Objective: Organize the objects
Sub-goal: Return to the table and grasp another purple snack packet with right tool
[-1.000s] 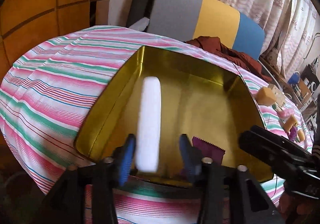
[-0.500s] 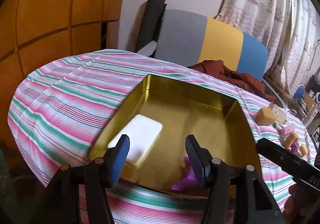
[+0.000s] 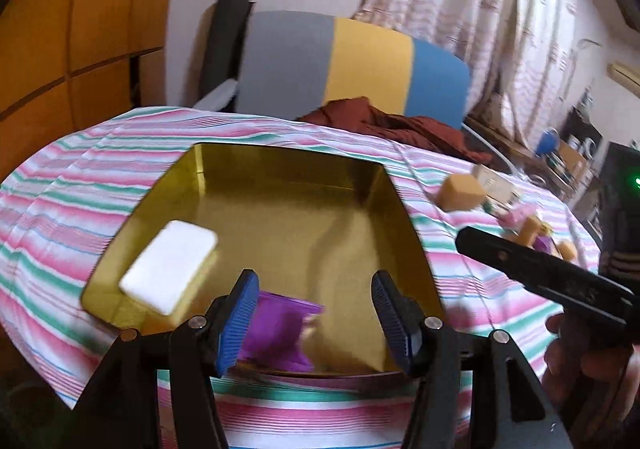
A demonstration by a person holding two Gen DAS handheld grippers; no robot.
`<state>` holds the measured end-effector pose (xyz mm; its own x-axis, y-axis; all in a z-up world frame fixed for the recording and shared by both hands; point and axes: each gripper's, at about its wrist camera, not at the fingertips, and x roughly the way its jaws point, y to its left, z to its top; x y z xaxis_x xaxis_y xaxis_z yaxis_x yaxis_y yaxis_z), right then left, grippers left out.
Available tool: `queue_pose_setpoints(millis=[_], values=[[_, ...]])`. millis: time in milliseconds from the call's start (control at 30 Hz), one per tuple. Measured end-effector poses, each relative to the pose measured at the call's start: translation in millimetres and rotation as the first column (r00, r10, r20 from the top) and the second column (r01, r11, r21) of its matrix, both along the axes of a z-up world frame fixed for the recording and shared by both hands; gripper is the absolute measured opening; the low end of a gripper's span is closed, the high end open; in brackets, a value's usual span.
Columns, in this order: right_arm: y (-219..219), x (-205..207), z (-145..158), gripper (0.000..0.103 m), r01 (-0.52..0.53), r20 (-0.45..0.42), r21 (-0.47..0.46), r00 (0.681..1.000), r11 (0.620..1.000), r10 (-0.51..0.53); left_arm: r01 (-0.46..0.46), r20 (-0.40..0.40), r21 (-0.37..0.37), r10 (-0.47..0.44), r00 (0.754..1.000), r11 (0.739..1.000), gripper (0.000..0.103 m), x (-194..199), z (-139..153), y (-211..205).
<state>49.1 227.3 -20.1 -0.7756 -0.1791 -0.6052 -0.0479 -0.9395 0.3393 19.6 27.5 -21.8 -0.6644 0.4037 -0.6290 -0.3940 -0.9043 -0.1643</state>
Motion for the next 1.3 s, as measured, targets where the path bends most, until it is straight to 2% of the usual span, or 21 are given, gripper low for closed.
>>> queue_pose_setpoints(millis=[267, 433, 567, 767, 867, 933, 1033, 1100, 1133, 1233, 1300], values=[[53, 14, -10, 0.082, 0.091, 0.029, 0.082, 0.995, 0.992, -0.093, 0.104, -0.002, 0.012, -0.104, 0.995, 0.995, 0.06, 20, 0, 36], [97, 29, -17, 0.082, 0.178, 0.034, 0.135, 0.982, 0.975, -0.184, 0.177, 0.009, 0.025, -0.177, 0.984, 0.984, 0.06, 32, -2, 65], [135, 42, -22, 0.082, 0.284, 0.022, 0.179, 0.956, 0.942, -0.293, 0.231, 0.014, 0.024, -0.231, 0.973, 0.973, 0.06, 39, -3, 87], [200, 64, -27, 0.082, 0.492, -0.031, 0.238, 0.865, 0.837, -0.5, 0.28, 0.038, 0.011, -0.28, 0.959, 0.96, 0.06, 43, -5, 110], [226, 63, -32, 0.082, 0.523, -0.019, 0.249, 0.844, 0.815, -0.536, 0.293, 0.044, 0.008, -0.293, 0.955, 0.956, 0.06, 43, -6, 119], [237, 61, -36, 0.081, 0.517, -0.012, 0.258, 0.847, 0.817, -0.532, 0.302, 0.049, 0.007, -0.302, 0.952, 0.953, 0.06, 43, -7, 125], [248, 49, -43, 0.072, 0.485, 0.013, 0.282, 0.861, 0.828, -0.508, 0.312, 0.058, 0.003, -0.311, 0.949, 0.95, 0.06, 42, -8, 135], [253, 45, -46, 0.062, 0.466, 0.024, 0.278, 0.871, 0.84, -0.491, 0.322, 0.066, -0.002, -0.321, 0.945, 0.947, 0.06, 41, -10, 142], [256, 41, -50, 0.06, 0.456, 0.029, 0.272, 0.876, 0.847, -0.481, 0.328, 0.071, -0.006, -0.326, 0.943, 0.945, 0.06, 41, -11, 146], [261, 36, -60, 0.042, 0.448, 0.049, 0.241, 0.88, 0.861, -0.472, 0.346, 0.08, -0.013, -0.344, 0.935, 0.938, 0.06, 40, -13, 158], [261, 39, -62, 0.042, 0.453, 0.036, 0.22, 0.881, 0.864, -0.471, 0.362, 0.086, -0.02, -0.36, 0.929, 0.932, 0.06, 39, -15, 168]])
